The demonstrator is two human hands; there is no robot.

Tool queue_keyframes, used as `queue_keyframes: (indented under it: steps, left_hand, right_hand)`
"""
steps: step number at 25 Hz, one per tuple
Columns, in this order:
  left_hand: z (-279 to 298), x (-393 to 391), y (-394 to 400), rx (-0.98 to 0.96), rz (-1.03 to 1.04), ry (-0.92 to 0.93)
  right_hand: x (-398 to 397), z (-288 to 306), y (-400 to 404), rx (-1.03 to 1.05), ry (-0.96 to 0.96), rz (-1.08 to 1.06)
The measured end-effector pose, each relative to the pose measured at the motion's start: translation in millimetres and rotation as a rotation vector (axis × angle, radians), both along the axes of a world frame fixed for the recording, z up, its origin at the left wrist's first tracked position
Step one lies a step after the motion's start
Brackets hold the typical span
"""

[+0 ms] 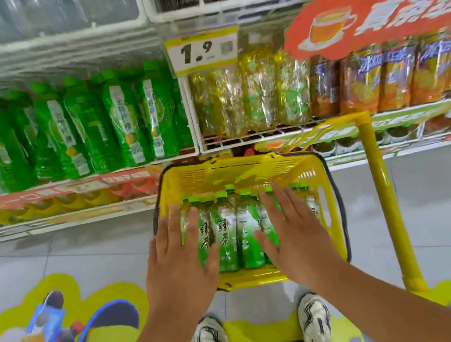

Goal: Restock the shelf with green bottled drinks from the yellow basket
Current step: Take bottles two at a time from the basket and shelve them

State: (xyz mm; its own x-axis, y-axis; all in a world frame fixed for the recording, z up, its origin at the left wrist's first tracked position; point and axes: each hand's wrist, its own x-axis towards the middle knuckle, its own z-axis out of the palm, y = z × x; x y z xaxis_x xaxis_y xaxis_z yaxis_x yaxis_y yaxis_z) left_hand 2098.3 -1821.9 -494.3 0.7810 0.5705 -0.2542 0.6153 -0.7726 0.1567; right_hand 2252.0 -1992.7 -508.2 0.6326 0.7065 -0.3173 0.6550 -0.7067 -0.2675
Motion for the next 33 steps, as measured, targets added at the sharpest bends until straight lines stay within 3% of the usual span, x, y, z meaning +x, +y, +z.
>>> queue_keyframes:
  steps: [6, 13, 23, 33]
  left_hand:
    - [-68.4, -2.3, 7.2, -0.146, 0.078, -0.093]
    - [-110.4, 13.7, 12.6, -0.339, 0.284, -0.1]
    - [-146.1, 21.9, 28.1, -0.524, 0.547, 0.008]
    - [-147.6, 24.4, 25.0, -0.556, 0.657, 0.024]
  right_hand:
    - [-22.6, -48.2, 36.3, -0.041, 0.2, -0.13]
    - [-46.4, -98.2, 78.3, 0.006, 0.456, -0.443]
    - [-62.2, -125.6, 122.5, -0.04, 0.479, -0.693]
    - [-63.6, -128.4, 121.6, 0.128, 0.524, -0.817]
